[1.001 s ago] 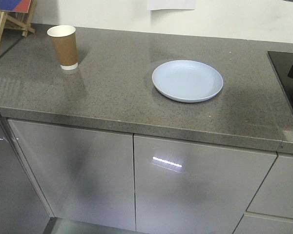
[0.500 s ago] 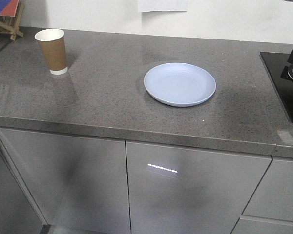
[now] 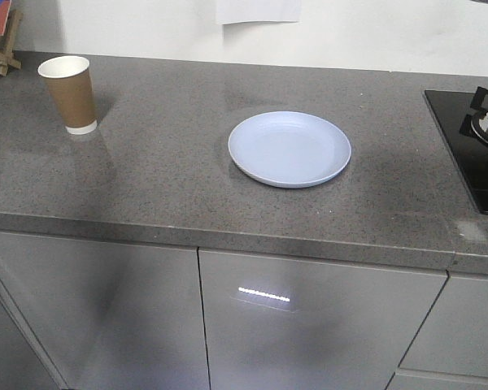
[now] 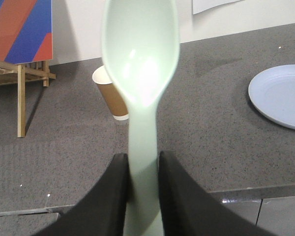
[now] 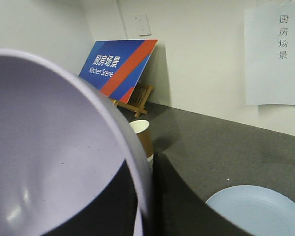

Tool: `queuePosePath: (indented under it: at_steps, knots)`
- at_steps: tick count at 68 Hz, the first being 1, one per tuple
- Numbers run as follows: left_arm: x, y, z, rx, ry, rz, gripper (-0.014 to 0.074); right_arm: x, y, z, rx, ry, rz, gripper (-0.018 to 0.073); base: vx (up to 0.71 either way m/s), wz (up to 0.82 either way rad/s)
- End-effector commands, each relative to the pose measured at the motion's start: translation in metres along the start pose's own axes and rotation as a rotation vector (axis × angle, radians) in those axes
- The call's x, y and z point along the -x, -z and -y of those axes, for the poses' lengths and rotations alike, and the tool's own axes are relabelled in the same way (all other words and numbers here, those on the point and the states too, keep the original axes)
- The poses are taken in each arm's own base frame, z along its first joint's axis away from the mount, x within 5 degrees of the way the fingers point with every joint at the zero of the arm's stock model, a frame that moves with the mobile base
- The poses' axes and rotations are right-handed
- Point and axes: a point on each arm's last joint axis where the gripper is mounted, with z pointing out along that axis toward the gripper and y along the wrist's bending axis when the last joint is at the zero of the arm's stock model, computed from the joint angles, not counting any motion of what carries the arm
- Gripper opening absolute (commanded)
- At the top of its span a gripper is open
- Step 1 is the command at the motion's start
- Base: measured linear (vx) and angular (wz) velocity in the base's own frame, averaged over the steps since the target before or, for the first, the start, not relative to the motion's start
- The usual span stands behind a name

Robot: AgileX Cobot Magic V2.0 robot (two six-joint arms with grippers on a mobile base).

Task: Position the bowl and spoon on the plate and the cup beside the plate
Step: 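Drive up to the counter in front of the pale blue plate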

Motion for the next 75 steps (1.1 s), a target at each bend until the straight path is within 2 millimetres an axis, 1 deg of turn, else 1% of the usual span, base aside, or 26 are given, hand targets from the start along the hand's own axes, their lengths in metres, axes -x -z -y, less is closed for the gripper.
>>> queuePosePath:
  at_steps: [1, 75]
  knots:
    - [0.0116, 0.0068, -0.0022, -0.008, -0.001, 0.09, -0.0006, 0.0139, 0.0084, -0.0137, 0.013, 0.022, 0.095, -0.0005, 0.07, -0.05]
    - [0.0116, 0.0068, -0.0022, -0.008, -0.001, 0.09, -0.0006, 0.0139, 0.0084, -0.0137, 0.013, 0.022, 0.095, -0.0005, 0.06, -0.04]
